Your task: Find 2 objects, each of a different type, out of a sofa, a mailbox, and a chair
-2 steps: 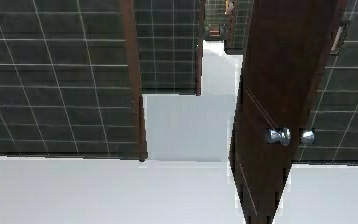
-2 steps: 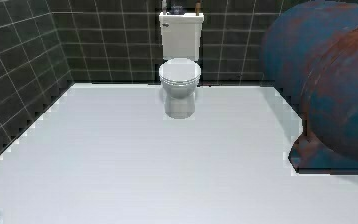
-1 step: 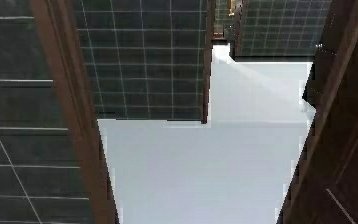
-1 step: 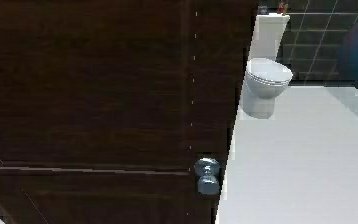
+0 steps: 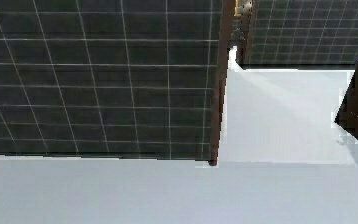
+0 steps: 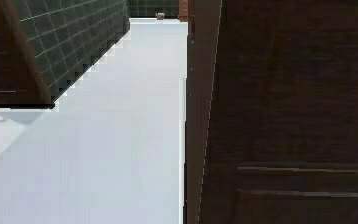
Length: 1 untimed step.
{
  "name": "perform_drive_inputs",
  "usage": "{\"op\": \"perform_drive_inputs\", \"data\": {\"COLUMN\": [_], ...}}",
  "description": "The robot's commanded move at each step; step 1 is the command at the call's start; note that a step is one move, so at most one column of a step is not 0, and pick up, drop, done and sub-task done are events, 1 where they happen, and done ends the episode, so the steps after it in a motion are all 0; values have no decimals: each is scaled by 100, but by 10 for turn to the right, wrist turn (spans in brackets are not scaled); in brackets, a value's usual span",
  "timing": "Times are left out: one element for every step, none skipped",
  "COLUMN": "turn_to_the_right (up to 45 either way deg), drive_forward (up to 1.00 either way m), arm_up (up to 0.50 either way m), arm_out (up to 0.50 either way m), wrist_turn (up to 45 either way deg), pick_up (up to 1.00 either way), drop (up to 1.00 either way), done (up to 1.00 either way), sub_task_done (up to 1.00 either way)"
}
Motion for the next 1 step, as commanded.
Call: {"op": "perform_drive_inputs", "data": {"turn_to_the_right": [240], "drive_forward": [0], "arm_up": [0], "arm_out": [0], "wrist_turn": [0], "pick_up": [0], "drop": [0], "done": [0], "sub_task_done": [0]}}
